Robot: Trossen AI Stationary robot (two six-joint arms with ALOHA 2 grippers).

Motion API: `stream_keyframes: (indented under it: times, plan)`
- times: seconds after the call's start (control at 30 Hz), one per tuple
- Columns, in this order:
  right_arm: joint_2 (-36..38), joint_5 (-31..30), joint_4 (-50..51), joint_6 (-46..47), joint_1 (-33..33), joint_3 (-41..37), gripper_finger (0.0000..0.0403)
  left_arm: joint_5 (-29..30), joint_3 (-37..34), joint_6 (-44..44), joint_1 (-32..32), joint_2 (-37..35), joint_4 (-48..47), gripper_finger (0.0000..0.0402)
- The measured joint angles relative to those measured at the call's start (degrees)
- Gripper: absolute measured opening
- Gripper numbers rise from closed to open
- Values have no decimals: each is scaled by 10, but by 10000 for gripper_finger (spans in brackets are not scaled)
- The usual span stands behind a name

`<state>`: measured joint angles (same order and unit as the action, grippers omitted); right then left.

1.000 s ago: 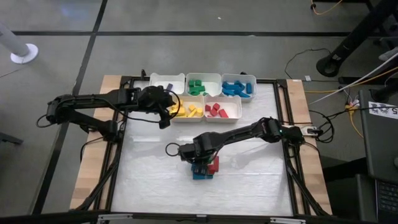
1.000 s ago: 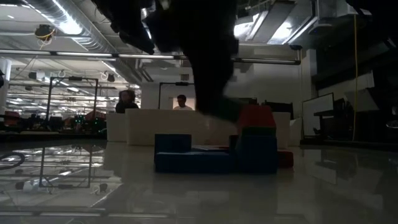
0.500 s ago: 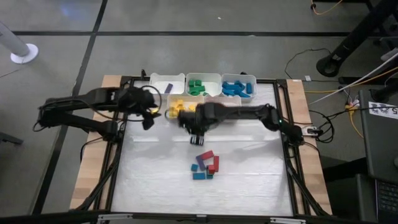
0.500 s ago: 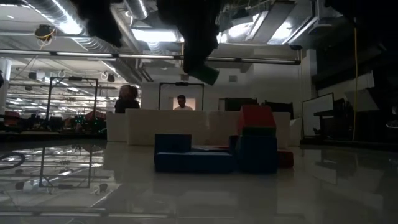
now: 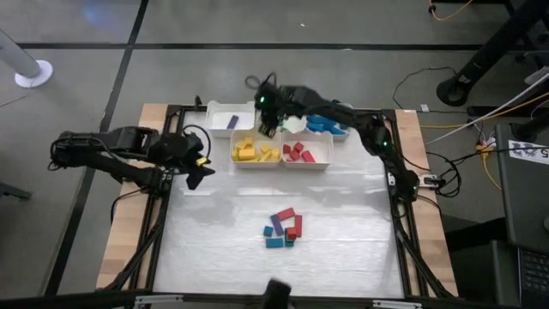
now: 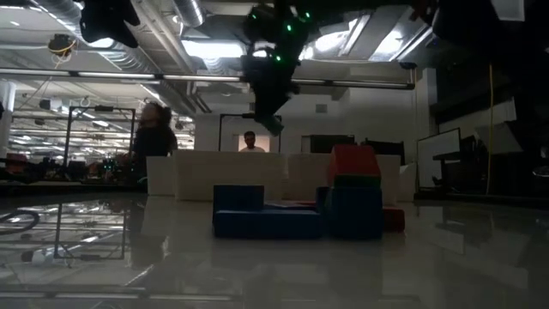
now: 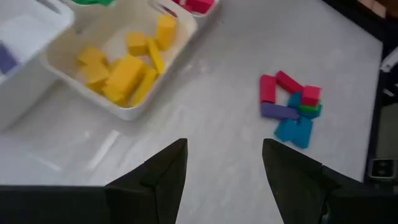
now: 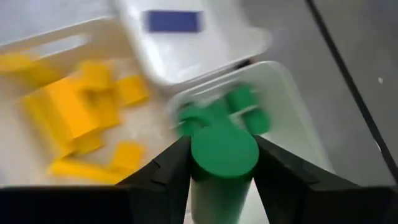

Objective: Sort blocks
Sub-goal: Put the green block into the top center bin, then put the blue block into the top right bin

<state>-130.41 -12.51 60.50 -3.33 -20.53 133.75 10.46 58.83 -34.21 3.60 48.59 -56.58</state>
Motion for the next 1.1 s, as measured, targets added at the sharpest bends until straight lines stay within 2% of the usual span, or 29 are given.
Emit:
stream_keyframes:
  times: [0.13,0.27,0.43,0.53,0.7,0.93,1.1]
  plan:
    - [0,9,-19,0,-43,0,164,0,-24,-11,34,22,56,196]
    - [0,58,-20,1,-74,0,165,0,-57,0,61,49,130,196]
    - [0,70,-5,23,-86,3,165,0,-93,12,87,92,238,196]
    - [1,71,33,57,-83,12,165,0,-114,47,105,128,312,196]
    - [11,88,131,60,-79,12,165,0,-146,109,135,201,450,196]
    - [18,102,292,63,-67,12,166,0,-154,191,165,323,567,196]
    - [23,106,292,65,-50,12,166,-1,-154,209,177,404,638,196]
